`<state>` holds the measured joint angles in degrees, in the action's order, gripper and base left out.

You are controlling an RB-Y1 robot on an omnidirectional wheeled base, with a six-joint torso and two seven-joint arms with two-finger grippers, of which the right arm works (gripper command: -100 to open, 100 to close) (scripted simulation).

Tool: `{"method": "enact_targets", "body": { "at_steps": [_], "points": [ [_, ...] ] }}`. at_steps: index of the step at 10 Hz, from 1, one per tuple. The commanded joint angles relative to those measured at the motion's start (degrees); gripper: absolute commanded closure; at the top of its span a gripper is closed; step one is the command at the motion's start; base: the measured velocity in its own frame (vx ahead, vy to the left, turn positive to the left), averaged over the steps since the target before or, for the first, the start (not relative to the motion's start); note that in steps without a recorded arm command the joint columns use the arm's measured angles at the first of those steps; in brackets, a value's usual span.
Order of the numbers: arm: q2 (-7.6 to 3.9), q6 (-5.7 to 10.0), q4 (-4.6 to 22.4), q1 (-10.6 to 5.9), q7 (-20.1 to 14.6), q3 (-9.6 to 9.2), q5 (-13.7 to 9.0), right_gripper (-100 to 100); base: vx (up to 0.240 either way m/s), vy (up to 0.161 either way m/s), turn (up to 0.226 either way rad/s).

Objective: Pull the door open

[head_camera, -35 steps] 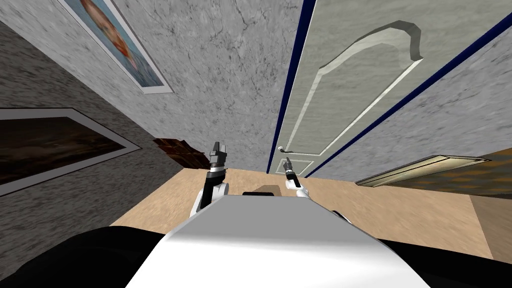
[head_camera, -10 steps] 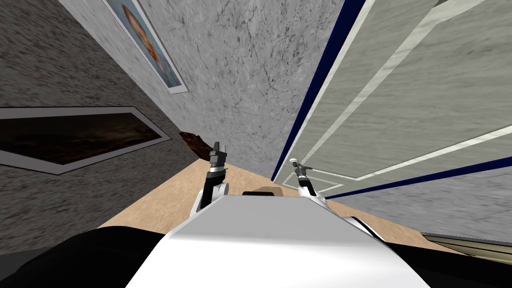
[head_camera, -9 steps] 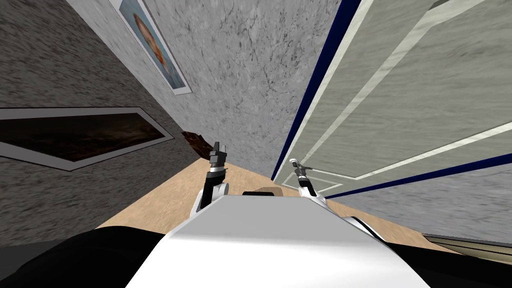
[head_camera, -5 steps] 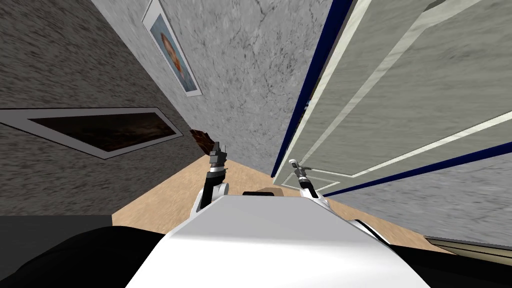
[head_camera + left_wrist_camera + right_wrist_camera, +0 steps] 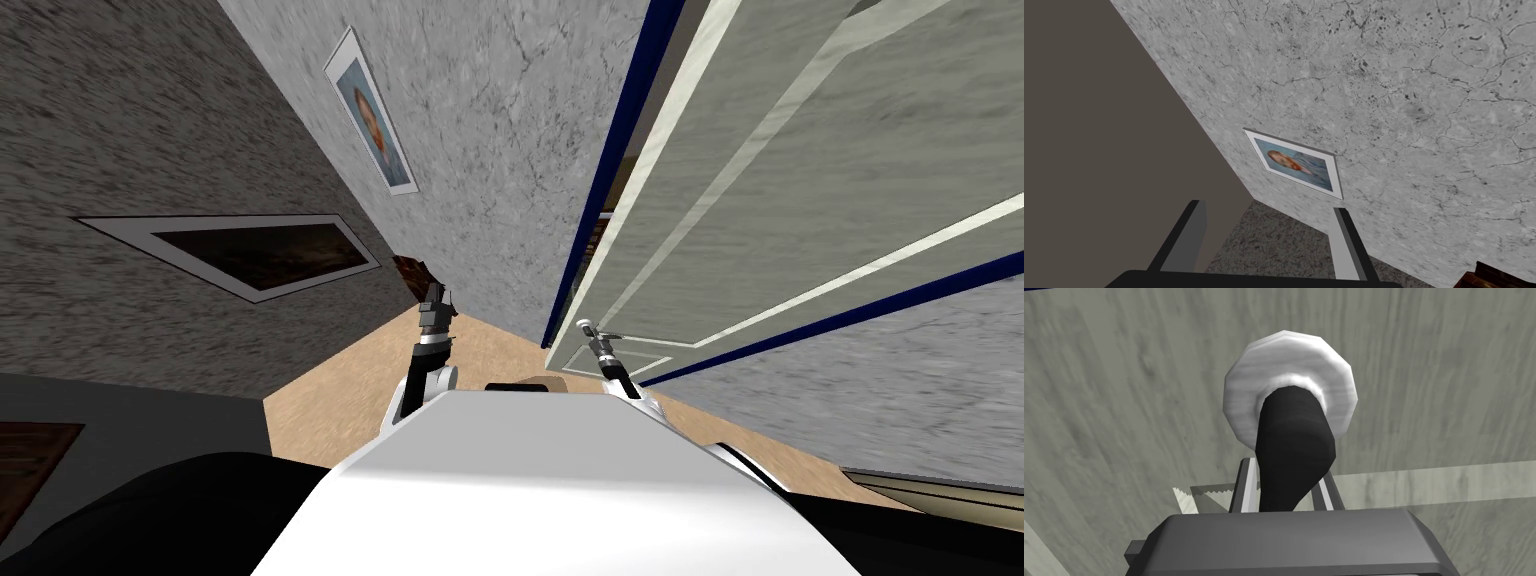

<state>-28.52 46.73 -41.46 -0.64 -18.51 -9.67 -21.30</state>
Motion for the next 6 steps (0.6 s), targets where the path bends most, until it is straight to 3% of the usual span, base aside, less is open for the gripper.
{"method": "enact_targets", "body": {
  "at_steps": [1,3,5,6],
  "points": [
    [-0.84,1.11,-0.7,0.84,-1.05,-1.82,0.55,100,-0.225,-0.055,0.059],
    [-2.15,2.43,-1.77,1.87,-2.47,-3.99,1.13,100,-0.218,-0.065,0.063],
    [-2.99,3.27,-2.45,2.52,-3.36,-5.36,1.5,100,-0.231,-0.124,0.056],
    [-2.65,2.63,-2.43,2.36,-3.04,-4.94,1.35,100,-0.093,-0.047,0.026]
  ]
}}
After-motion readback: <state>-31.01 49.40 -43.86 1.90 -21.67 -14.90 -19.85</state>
